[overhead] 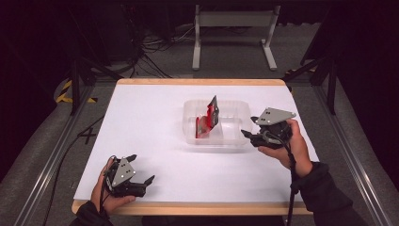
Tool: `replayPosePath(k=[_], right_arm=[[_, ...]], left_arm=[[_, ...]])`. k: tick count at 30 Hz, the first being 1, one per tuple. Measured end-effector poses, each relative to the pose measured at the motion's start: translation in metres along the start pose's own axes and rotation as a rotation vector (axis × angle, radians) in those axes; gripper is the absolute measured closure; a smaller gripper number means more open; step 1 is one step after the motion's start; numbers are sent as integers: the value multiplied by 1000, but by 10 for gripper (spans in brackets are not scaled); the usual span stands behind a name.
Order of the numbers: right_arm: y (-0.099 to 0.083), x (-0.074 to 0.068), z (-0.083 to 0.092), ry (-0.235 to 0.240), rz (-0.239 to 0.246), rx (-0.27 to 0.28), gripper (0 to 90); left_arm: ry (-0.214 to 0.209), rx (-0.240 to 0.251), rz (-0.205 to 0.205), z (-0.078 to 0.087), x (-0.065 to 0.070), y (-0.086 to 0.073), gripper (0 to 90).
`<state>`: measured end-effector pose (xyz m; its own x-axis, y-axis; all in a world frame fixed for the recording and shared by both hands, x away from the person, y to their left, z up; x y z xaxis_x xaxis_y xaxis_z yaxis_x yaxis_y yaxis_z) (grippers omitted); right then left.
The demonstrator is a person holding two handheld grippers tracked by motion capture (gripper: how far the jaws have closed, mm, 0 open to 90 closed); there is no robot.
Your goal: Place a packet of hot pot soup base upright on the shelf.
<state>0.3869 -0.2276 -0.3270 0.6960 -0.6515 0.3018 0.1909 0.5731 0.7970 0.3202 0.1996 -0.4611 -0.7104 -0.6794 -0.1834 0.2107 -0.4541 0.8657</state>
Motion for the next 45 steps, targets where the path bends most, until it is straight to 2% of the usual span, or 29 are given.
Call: replayPosePath(k=[7, 12, 22, 27, 35, 45], right_arm=[[-10, -4, 7, -35, 55, -8, 446], [-23, -7, 11, -38, 75, -20, 439], [-55, -5, 16, -50, 44, -30, 358], [-72, -2, 16, -73, 60, -47, 303], [-97, 1, 16, -96, 61, -41, 256], [-127, 4, 24, -120, 19, -3, 208]], left_arm=[[-3, -5, 1, 0, -1, 0, 74], [-3, -5, 2, 0, 0, -1, 73], [-4, -11, 5, -1, 0, -1, 72], [-3, -13, 1, -2, 0, -2, 72], [-8, -18, 2, -2, 0, -2, 72], [-4, -17, 3, -3, 0, -3, 72]])
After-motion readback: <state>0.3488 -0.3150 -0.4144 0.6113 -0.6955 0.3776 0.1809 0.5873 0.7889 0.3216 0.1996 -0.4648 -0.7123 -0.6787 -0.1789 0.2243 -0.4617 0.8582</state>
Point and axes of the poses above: each handheld gripper's, and its own axes: z roughly backward along the jaws, y roughly out of its top, x roughly to its right, the point moved 2 cm from there along -z, roughly forward along the jaws, and after that the axes turned 5 degrees about x, right-handed, at the moved point
